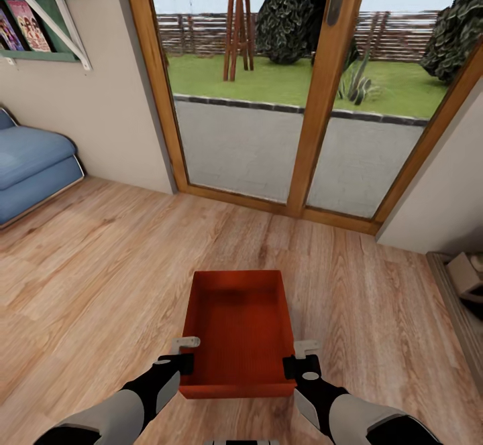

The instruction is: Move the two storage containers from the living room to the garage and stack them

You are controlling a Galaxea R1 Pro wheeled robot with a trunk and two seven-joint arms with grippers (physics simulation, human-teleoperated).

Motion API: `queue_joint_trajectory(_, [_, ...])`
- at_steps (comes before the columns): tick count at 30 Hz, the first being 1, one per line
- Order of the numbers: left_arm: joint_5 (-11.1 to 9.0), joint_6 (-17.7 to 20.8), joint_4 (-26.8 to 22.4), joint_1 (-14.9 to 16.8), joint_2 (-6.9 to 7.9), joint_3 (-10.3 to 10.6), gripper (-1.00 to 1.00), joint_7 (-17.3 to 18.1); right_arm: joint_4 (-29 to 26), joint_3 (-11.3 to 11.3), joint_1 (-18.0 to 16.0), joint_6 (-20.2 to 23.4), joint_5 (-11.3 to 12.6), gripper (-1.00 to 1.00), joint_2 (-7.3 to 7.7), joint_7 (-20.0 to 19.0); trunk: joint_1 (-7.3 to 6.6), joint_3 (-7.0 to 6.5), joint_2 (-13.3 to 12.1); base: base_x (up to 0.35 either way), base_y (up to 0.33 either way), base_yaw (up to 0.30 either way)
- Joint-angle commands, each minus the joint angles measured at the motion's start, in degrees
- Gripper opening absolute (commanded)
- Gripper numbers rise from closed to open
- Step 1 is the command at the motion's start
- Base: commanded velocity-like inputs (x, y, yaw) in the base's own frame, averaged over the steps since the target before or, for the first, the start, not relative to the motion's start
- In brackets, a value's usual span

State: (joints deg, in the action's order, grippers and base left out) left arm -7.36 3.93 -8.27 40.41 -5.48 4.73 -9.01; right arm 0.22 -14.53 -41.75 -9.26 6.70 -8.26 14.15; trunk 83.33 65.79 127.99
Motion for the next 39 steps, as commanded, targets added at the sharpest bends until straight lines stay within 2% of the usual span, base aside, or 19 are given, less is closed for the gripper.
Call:
queue_joint_trajectory(1, [-0.19, 0.37, -0.17, 0.00, 0.21, 0.45, -1.00, -0.66, 0.09, 0.73, -0.04, -0.33, 0.94, -1.00, -0.02, 0.25, -0.23, -0.14, -0.40, 0.000, 0.000, 0.000])
queue_joint_trajectory(39, [-0.27, 0.38, -0.17, 0.00, 0.29, 0.37, -1.00, -0.66, 0.04, 0.82, -0.08, -0.47, 1.01, -1.00, -0.09, 0.25, -8.58, -6.97, -15.64, 0.000, 0.000, 0.000])
